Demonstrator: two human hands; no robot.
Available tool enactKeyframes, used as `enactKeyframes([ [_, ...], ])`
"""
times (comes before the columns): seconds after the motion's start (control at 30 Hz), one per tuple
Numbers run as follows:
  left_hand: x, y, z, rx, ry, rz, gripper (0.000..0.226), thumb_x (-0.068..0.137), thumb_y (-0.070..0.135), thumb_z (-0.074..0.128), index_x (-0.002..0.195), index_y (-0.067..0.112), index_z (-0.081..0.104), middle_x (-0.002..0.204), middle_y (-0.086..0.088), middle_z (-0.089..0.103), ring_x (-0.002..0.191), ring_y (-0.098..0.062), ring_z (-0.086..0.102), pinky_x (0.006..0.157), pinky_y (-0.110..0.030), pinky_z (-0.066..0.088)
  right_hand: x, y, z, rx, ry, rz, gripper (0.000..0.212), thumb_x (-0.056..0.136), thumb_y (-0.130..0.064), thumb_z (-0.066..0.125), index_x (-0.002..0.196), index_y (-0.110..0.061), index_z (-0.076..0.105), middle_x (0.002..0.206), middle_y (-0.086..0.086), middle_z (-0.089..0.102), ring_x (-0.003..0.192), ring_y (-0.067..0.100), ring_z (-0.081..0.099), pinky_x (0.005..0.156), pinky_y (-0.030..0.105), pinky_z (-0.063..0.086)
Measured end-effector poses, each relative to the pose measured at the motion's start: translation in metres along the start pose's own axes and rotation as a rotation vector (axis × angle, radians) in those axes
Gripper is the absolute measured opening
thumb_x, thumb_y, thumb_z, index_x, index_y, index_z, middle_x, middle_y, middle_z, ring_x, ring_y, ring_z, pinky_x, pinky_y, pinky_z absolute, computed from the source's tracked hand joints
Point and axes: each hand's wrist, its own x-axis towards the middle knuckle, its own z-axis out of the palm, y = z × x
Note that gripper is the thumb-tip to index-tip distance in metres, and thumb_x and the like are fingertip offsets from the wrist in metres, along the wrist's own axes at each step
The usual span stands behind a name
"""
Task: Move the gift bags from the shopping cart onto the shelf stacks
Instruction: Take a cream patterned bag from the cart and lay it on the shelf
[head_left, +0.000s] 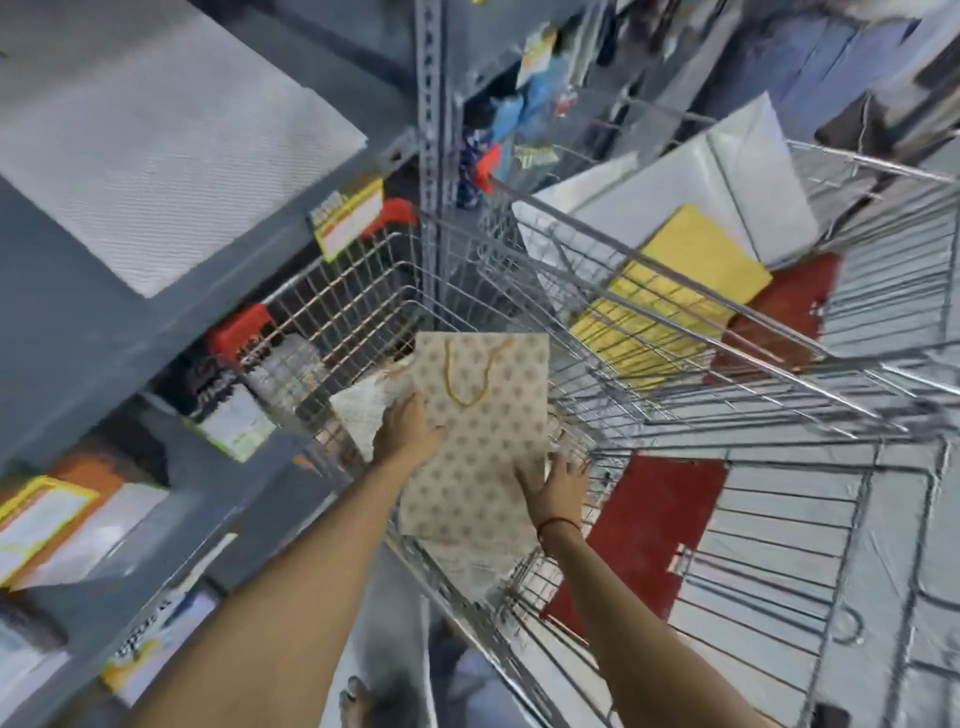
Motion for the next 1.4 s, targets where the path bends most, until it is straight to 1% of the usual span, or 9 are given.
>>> enactKeyframes([
  [0.13,0.021,0.001,0.029,-0.100,0.084,-0.165,0.062,0.084,0.033,0.060,0.138,0.012,0.037,0.140,-0.014,0.042,0.127,-0.035,0.042,0.101,-0.047,0.043,0.006,0.012,0.021,0.203,-0.023,0.139,0.064,0.082,-0.039,0.065,0.132,-0.006,0.041,0.130,0.015,0.052,0.120,0.030,0.048,0.100,0.040,0.042],
  [0.27,0.045,-0.014,0.045,-0.484,0.002,-0.507,0.082,0.082,0.047,0.058,0.145,0.013,0.018,0.145,-0.019,0.036,0.131,-0.039,0.040,0.105,-0.049,0.041,0.016,0.013,0.017,0.335,0.045,0.128,0.040,0.089,-0.023,0.058,0.121,-0.001,0.051,0.103,0.003,0.057,0.095,0.019,0.054,0.078,0.024,0.039],
  [0.4,0.128,-0.081,0.091,-0.738,-0.191,-0.596,0.118,0.031,0.090,0.059,0.126,0.019,0.052,0.124,-0.012,0.060,0.108,-0.036,0.059,0.091,-0.053,0.050,0.014,0.014,0.008,0.422,0.035,-0.050,0.015,0.094,-0.019,0.049,0.102,-0.007,0.055,0.091,0.000,0.056,0.087,0.022,0.054,0.073,0.031,0.043],
  [0.47,0.087,-0.053,0.063,-0.724,-0.212,-0.602,0.085,0.065,0.080,0.052,0.112,0.010,0.058,0.115,-0.012,0.062,0.106,-0.030,0.057,0.087,-0.040,0.050,0.008,0.015,0.006,0.461,0.024,-0.088,0.012,0.096,-0.020,0.047,0.100,-0.010,0.053,0.090,-0.002,0.055,0.084,0.019,0.053,0.080,0.040,0.049],
  [0.57,0.035,-0.020,0.031,-0.696,-0.114,-0.588,0.066,0.086,0.056,0.046,0.128,0.005,0.049,0.130,-0.014,0.055,0.118,-0.032,0.052,0.097,-0.039,0.046,-0.005,0.015,0.003,0.495,0.035,-0.205,0.020,0.093,-0.042,0.043,0.090,-0.022,0.049,0.086,-0.004,0.056,0.083,0.022,0.056,0.082,0.047,0.050],
  [0.7,0.025,-0.020,0.018,-0.781,-0.035,-0.475,0.058,0.093,0.048,0.036,0.130,0.004,0.049,0.131,-0.016,0.054,0.118,-0.034,0.053,0.100,-0.046,0.045,-0.020,0.002,-0.009,0.477,0.056,-0.352,0.026,0.092,-0.045,0.040,0.095,-0.023,0.053,0.095,0.005,0.063,0.090,0.024,0.061,0.080,0.047,0.053],
  [0.87,-0.010,-0.004,-0.025,-0.856,0.147,-0.248,0.042,0.099,0.026,0.034,0.129,0.002,0.048,0.129,-0.007,0.054,0.121,-0.033,0.050,0.097,-0.038,0.041,-0.028,-0.046,-0.051,0.542,0.160,-0.513,0.013,0.091,-0.030,0.042,0.083,-0.039,0.048,0.082,-0.012,0.054,0.075,-0.008,0.053,0.066,0.007,0.041],
  [1.23,-0.100,0.012,-0.168,-1.030,0.678,0.290,0.027,0.098,0.017,0.043,0.117,0.003,0.056,0.103,-0.017,0.059,0.092,-0.020,0.051,0.099,-0.049,0.044,-0.067,-0.179,-0.119,0.833,0.147,-0.803,0.016,0.089,-0.029,0.048,0.091,-0.015,0.055,0.078,-0.009,0.054,0.064,-0.014,0.051,0.060,0.004,0.042],
  [1.4,-0.125,-0.004,-0.203,-1.012,0.813,0.317,0.030,0.097,0.015,0.046,0.120,-0.001,0.059,0.120,-0.015,0.063,0.105,-0.025,0.058,0.098,-0.040,0.047,-0.079,-0.213,-0.114,0.863,0.108,-0.829,0.019,0.088,-0.028,0.048,0.094,-0.012,0.055,0.082,-0.008,0.057,0.067,-0.013,0.054,0.065,0.008,0.046],
])
